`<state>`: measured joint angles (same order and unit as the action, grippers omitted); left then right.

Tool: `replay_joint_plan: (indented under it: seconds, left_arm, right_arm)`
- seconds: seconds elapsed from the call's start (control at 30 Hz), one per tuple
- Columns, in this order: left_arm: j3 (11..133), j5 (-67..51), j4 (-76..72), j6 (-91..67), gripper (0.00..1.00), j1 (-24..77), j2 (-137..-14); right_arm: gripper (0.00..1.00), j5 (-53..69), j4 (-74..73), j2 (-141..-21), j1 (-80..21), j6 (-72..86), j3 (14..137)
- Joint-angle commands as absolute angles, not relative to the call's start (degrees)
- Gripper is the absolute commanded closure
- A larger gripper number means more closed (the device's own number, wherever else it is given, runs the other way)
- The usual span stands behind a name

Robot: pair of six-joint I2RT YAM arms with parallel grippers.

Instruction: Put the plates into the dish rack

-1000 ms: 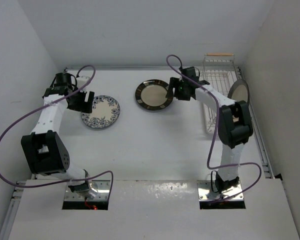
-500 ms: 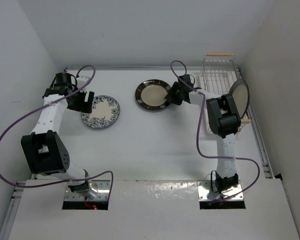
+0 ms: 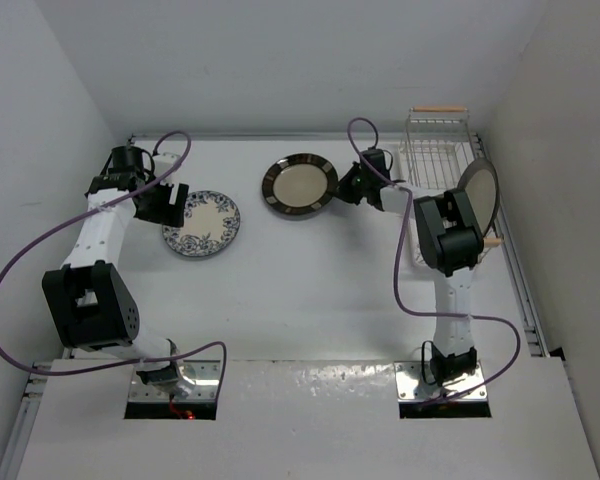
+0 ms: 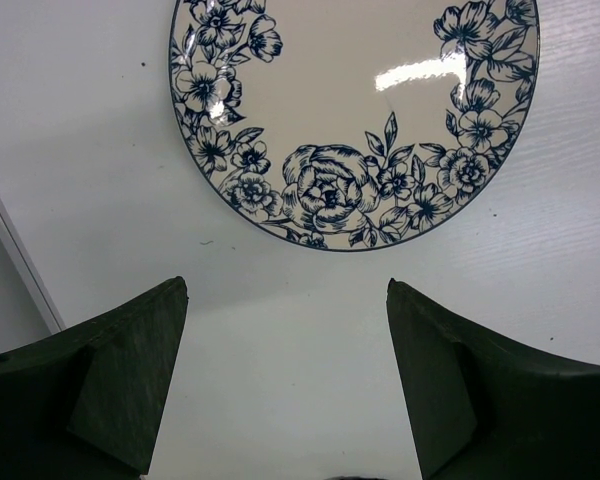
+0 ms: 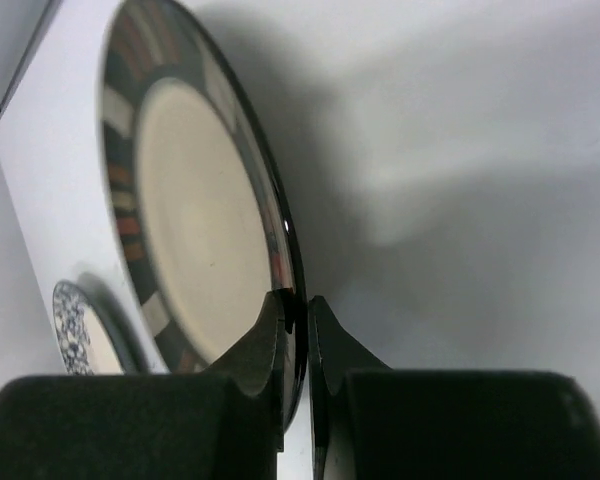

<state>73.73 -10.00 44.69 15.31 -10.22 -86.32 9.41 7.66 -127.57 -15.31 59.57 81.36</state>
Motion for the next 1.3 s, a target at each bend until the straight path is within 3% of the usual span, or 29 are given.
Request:
replay_joint_plan:
  seconds: [0.0,0.47,0.7,0.87,1.27]
  left_arm:
    - [73.65,-10.11,44.82,14.59,0.15,-10.81,-84.81]
    - [74.18,-9.41,44.82,15.64,0.15,-10.81,-87.62]
    - [75.32,-8.88,44.82,16.17,0.15,-10.81,-88.68]
    - [75.32,-9.4,44.82,16.17,0.15,-10.81,-89.3]
    - [74.71,-10.01,45.35,17.23,0.15,-10.81,-89.3]
  right_arm:
    - [1.0,6.24,6.06,-117.79,-16.61,48.79,79.9]
    - [1.0,0.89,1.68,-86.51,-9.95,25.41,76.99]
    - [1.0,-9.91,-5.0,-71.22,-3.27,11.0,77.69]
    - [1.0,-10.29,-6.59,-66.45,1.56,8.0,77.87]
    - [1.0,-16.44,-8.17,-67.24,6.94,-7.46,75.33]
